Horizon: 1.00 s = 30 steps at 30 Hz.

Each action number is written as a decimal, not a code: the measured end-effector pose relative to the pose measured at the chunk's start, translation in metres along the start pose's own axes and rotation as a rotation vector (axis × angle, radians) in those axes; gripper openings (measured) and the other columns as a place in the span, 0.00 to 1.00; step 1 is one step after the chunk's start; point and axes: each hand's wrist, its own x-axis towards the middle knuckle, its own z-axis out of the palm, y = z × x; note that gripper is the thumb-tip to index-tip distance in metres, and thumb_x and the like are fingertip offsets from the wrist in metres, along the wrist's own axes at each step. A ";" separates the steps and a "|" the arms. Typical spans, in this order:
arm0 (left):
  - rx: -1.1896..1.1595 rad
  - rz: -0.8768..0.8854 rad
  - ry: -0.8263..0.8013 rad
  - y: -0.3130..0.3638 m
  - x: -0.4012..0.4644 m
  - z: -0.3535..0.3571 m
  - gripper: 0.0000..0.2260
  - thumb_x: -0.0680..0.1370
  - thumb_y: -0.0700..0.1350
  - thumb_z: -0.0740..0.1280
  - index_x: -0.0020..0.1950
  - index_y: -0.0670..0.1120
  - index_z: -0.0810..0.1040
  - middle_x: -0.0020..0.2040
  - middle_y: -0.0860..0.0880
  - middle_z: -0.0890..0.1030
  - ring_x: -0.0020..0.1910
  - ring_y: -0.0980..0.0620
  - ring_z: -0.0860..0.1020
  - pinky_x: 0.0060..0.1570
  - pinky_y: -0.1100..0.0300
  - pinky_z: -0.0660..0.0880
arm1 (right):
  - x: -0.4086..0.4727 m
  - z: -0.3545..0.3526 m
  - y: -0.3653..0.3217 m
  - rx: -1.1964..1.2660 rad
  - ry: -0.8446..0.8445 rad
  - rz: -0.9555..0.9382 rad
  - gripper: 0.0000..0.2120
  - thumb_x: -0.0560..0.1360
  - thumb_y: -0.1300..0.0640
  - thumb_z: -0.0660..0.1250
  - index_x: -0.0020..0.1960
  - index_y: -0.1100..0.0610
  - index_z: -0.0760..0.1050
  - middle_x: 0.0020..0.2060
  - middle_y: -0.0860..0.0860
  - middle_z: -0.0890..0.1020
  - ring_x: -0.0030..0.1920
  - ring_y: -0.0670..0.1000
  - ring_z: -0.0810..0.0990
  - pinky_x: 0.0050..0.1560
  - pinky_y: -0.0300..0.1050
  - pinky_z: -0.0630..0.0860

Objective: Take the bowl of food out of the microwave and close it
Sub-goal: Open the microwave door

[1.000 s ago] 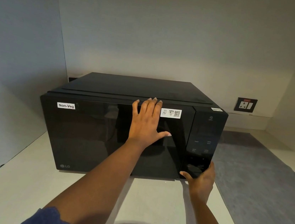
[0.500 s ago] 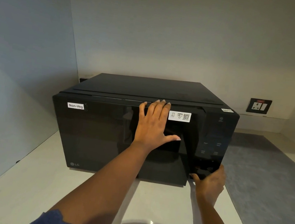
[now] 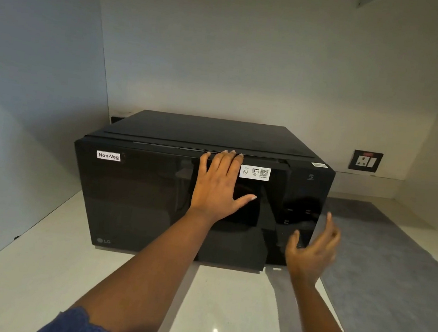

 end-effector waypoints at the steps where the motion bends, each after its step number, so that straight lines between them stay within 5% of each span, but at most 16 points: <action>1: -0.019 0.001 0.011 0.000 0.000 -0.001 0.36 0.72 0.67 0.58 0.73 0.45 0.63 0.72 0.46 0.69 0.73 0.47 0.64 0.73 0.44 0.53 | 0.010 -0.002 -0.017 0.078 0.055 -0.061 0.31 0.69 0.58 0.67 0.69 0.59 0.62 0.65 0.64 0.69 0.65 0.62 0.69 0.63 0.60 0.69; 4: -0.078 -0.001 0.030 0.001 -0.001 -0.006 0.31 0.75 0.63 0.58 0.71 0.45 0.66 0.70 0.46 0.72 0.72 0.48 0.66 0.73 0.46 0.55 | 0.038 -0.006 -0.068 0.210 0.077 -0.289 0.22 0.70 0.57 0.63 0.63 0.60 0.71 0.59 0.63 0.74 0.61 0.57 0.71 0.59 0.46 0.69; 7: -0.124 -0.008 0.028 0.000 -0.001 -0.013 0.26 0.77 0.59 0.57 0.70 0.46 0.68 0.68 0.47 0.74 0.70 0.49 0.68 0.72 0.48 0.57 | 0.063 -0.008 -0.107 0.191 -0.142 -0.425 0.15 0.72 0.57 0.63 0.56 0.58 0.77 0.53 0.59 0.79 0.57 0.55 0.75 0.56 0.41 0.68; 12: -0.151 -0.014 0.074 0.002 -0.010 -0.028 0.18 0.79 0.53 0.57 0.65 0.46 0.74 0.61 0.48 0.79 0.63 0.49 0.75 0.66 0.49 0.64 | 0.082 -0.011 -0.126 0.119 -0.553 -0.357 0.11 0.74 0.57 0.65 0.54 0.57 0.80 0.55 0.56 0.80 0.57 0.52 0.75 0.56 0.45 0.72; 18: -0.143 -0.070 0.152 0.011 -0.019 -0.048 0.12 0.79 0.49 0.57 0.50 0.46 0.78 0.47 0.49 0.82 0.46 0.48 0.78 0.51 0.52 0.68 | 0.083 -0.025 -0.134 0.211 -0.859 -0.328 0.10 0.74 0.59 0.64 0.54 0.57 0.80 0.55 0.55 0.81 0.53 0.46 0.73 0.46 0.33 0.69; 22: -0.163 -0.107 0.126 0.012 -0.016 -0.070 0.14 0.79 0.47 0.57 0.47 0.43 0.80 0.42 0.46 0.84 0.43 0.45 0.79 0.47 0.51 0.70 | 0.083 -0.040 -0.145 0.249 -1.117 -0.276 0.11 0.74 0.57 0.64 0.54 0.46 0.78 0.56 0.51 0.80 0.54 0.46 0.74 0.48 0.37 0.73; 26: -0.103 -0.212 -0.012 0.009 -0.010 -0.093 0.15 0.79 0.47 0.57 0.45 0.43 0.81 0.42 0.43 0.84 0.45 0.43 0.79 0.43 0.55 0.70 | 0.080 -0.054 -0.160 0.285 -1.378 -0.279 0.14 0.74 0.57 0.65 0.50 0.36 0.76 0.55 0.45 0.80 0.54 0.43 0.76 0.54 0.40 0.73; 30: -0.013 -0.417 -0.336 -0.001 -0.007 -0.114 0.17 0.78 0.50 0.56 0.56 0.44 0.80 0.57 0.42 0.82 0.57 0.42 0.77 0.50 0.53 0.72 | 0.074 -0.059 -0.175 0.259 -1.522 -0.358 0.15 0.71 0.55 0.68 0.53 0.37 0.76 0.58 0.46 0.80 0.62 0.48 0.75 0.65 0.48 0.70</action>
